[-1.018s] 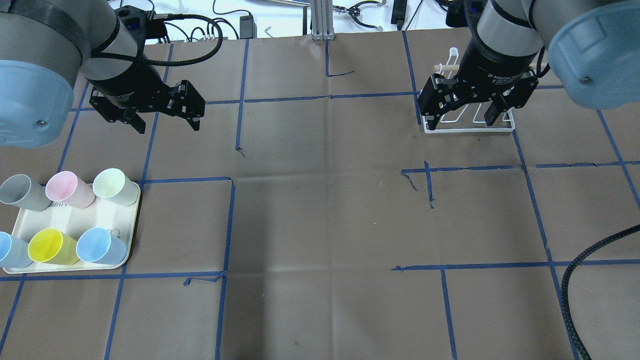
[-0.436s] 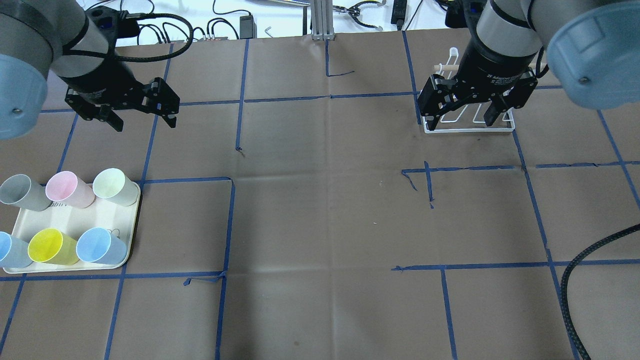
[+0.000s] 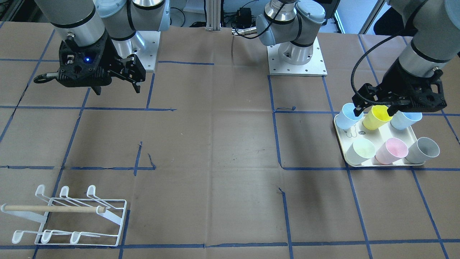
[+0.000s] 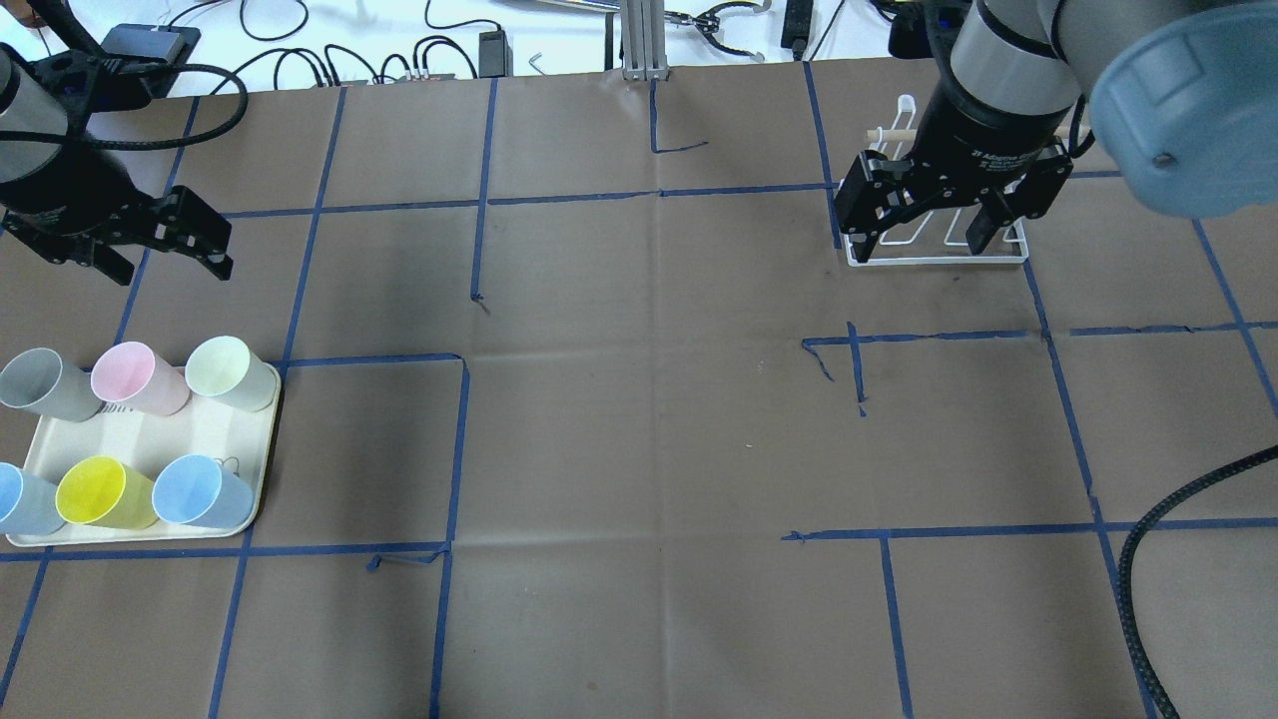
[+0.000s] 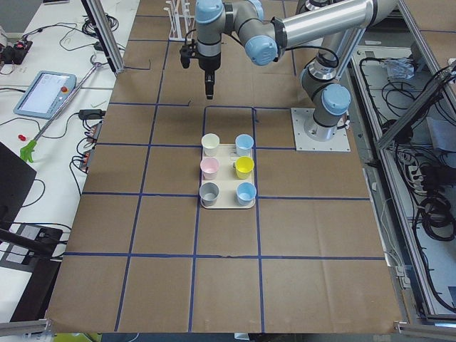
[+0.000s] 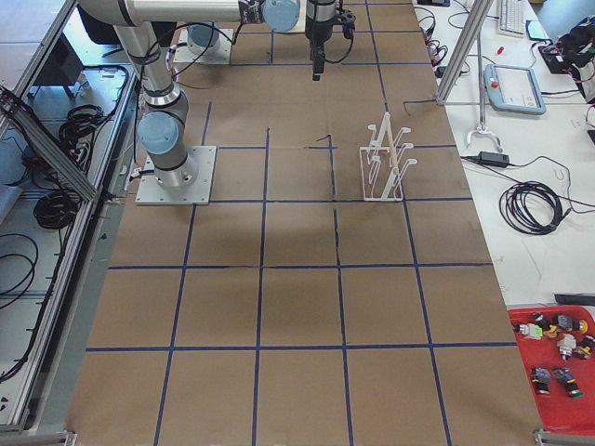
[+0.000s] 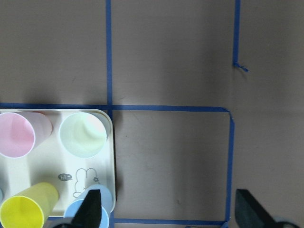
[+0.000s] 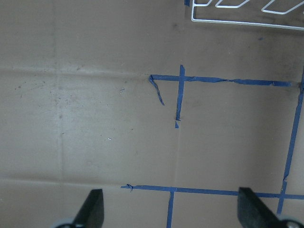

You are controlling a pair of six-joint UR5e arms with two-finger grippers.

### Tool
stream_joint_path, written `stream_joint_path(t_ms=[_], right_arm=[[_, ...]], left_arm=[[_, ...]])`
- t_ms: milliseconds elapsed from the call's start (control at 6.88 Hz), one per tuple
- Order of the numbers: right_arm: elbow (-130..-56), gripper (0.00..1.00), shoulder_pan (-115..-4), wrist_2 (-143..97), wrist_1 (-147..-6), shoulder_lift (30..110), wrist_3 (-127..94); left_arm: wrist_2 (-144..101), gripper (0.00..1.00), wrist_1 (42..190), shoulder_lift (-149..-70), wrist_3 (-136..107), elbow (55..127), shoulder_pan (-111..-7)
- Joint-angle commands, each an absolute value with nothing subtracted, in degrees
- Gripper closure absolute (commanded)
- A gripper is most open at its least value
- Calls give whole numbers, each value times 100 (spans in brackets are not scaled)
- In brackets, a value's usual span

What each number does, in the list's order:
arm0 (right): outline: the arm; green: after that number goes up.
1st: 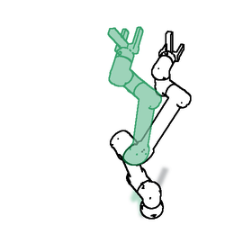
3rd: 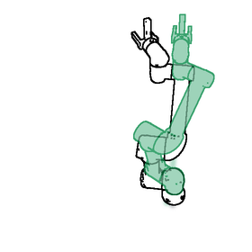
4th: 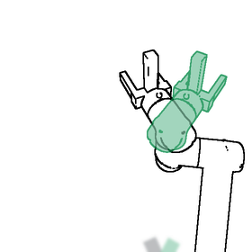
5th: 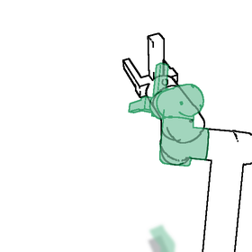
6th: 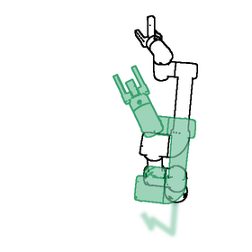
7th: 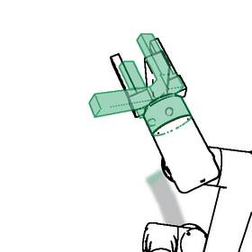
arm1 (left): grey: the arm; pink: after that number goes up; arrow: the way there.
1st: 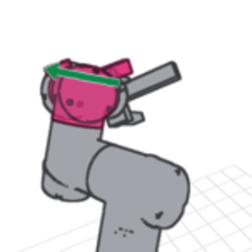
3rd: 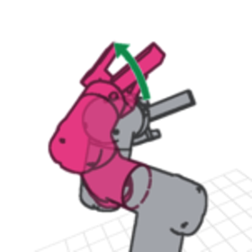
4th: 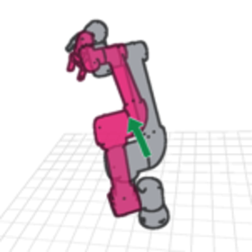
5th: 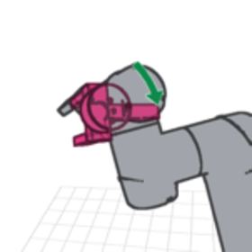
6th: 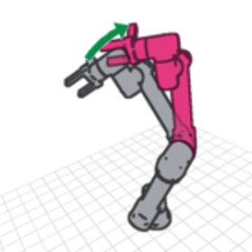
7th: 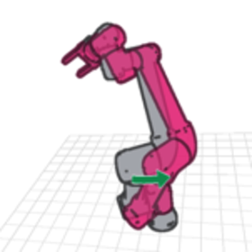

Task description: Transfer IKEA cup to right arm and place on rack

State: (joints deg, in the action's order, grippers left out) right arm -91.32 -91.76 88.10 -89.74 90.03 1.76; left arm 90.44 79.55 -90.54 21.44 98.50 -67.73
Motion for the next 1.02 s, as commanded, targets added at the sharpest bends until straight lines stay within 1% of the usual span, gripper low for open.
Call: stream_joint_path(t_ms=[0,145,436,582,872], right_arm=[[-9132,0,-9176,8833,-8965,8991,176],[-9132,0,-9176,8833,-8965,9000,184],[-9132,0,-9176,8833,-8965,9000,176],[-9132,0,-9167,8842,-8956,9000,184],[-9132,0,-9167,8842,-8956,8991,185]], left_arm=[[9044,0,7176,-9367,2513,10220,-6460],[9044,0,6850,-9534,2488,10430,-6460],[9044,0,5789,-9650,2496,11202,-6469],[9044,0,5514,-9737,2496,11415,-6469],[9035,0,5405,-9974,2513,11487,-6486]])
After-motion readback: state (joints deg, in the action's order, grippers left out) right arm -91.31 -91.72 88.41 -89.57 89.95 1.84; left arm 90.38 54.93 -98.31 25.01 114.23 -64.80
